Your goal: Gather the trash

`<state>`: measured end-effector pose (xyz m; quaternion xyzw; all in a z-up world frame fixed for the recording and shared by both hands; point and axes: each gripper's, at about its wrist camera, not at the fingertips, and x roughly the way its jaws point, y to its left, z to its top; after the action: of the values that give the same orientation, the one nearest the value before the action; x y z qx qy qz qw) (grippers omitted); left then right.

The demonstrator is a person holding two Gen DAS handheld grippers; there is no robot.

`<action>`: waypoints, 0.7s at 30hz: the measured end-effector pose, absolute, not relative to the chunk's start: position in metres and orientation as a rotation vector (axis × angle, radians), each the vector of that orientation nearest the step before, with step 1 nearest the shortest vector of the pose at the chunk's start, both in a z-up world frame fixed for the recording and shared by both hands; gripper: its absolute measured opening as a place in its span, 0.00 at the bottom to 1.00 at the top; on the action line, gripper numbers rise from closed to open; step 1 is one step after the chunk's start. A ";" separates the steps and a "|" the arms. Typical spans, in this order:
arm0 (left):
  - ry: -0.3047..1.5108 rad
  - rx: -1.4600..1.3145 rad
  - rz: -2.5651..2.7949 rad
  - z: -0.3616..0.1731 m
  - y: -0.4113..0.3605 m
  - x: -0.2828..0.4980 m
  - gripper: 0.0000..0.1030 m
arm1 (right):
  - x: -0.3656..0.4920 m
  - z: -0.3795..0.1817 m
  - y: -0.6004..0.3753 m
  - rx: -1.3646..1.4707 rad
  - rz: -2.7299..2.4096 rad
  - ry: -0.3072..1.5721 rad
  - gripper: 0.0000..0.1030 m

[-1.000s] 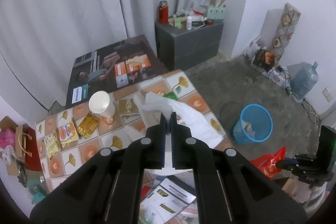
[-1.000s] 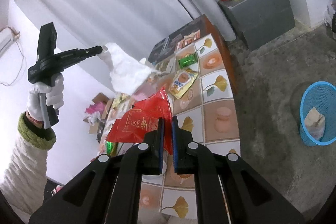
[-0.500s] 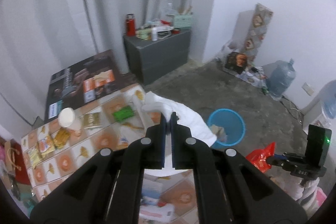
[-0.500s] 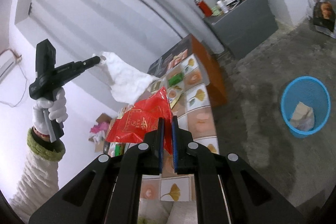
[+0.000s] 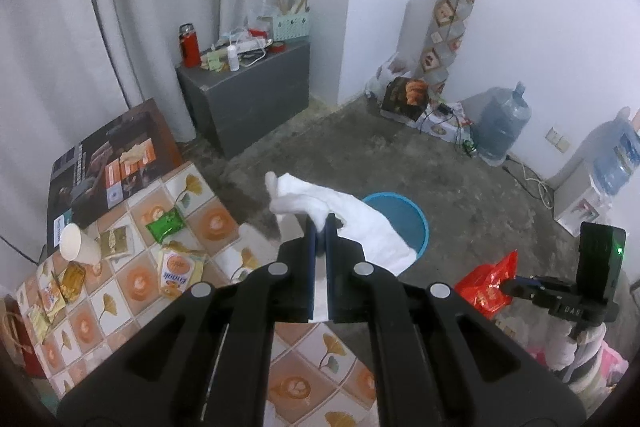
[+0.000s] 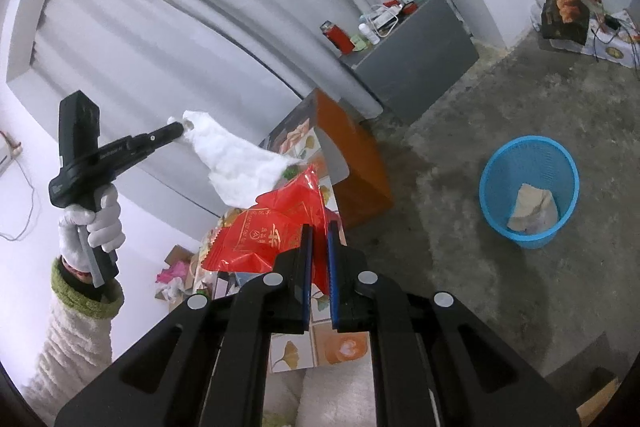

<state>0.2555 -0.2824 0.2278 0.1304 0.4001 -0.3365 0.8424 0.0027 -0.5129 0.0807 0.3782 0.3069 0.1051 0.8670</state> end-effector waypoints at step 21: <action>1.069 0.074 -0.555 0.116 -0.139 0.340 0.02 | 0.172 -0.010 -0.350 0.785 0.483 0.940 0.07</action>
<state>0.3404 -0.1393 0.1156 0.0347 0.5027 -0.2610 0.8234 0.1719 -0.3496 -0.0101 0.3649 0.4367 0.2243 0.7911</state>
